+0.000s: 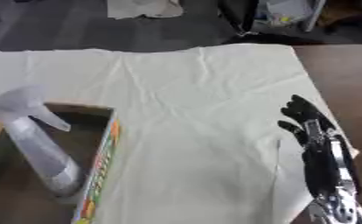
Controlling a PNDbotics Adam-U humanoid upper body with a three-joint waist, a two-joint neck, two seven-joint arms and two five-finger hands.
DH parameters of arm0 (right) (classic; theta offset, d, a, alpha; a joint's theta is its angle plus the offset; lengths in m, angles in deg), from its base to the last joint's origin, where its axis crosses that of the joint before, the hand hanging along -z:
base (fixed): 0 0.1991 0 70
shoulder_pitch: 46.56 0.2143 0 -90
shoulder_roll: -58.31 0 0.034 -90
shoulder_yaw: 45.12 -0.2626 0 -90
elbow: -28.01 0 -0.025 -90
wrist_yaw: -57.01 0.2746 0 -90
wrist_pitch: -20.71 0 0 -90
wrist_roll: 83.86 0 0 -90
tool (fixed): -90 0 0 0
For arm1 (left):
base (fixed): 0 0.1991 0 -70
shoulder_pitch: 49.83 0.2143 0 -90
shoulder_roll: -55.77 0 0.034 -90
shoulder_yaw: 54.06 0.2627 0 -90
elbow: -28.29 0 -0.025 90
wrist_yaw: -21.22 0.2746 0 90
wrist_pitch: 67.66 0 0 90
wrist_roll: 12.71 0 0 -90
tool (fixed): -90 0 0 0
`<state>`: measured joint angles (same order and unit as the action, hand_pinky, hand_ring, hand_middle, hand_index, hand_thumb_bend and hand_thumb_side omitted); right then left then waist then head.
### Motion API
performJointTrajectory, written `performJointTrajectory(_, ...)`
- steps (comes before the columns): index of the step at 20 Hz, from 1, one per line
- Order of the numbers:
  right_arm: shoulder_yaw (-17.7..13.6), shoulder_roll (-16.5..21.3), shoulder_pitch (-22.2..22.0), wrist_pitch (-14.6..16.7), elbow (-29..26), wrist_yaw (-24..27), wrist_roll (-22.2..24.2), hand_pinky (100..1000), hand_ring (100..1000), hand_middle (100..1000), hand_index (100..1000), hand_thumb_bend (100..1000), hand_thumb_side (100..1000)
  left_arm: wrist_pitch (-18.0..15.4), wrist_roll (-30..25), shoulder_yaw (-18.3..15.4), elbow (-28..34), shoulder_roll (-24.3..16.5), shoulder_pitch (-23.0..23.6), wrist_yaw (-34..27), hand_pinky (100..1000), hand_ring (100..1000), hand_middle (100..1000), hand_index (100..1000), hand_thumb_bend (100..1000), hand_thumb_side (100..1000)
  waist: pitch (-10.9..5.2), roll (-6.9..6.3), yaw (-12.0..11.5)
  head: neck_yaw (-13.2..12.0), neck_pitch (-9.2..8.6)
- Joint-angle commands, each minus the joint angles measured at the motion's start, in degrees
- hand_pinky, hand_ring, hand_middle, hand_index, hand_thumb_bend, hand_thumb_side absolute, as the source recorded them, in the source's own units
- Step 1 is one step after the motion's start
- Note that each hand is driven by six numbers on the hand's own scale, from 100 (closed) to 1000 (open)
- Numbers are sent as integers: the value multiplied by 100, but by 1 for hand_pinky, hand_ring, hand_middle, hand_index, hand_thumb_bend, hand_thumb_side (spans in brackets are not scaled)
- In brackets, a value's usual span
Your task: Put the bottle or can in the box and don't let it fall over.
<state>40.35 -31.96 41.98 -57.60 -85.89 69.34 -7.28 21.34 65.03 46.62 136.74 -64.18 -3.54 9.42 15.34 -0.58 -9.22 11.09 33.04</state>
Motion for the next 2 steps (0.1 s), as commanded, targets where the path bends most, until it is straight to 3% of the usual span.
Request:
performJointTrajectory(1, -85, 231, -30, 273, -70, -54, 22, 782, 840, 901, 747, 100, 739, 26, 577, -574, 414, -237, 224, -737, 963, 828, 816, 738, 100, 554, -77, 0, -19, 82, -53)
performJointTrajectory(2, -95, 254, -47, 352, -70, -76, 28, 782, 841, 902, 748, 100, 732, -20, 738, -702, 519, -261, 383, -903, 965, 829, 818, 737, 100, 558, -70, 8, -27, 91, -62)
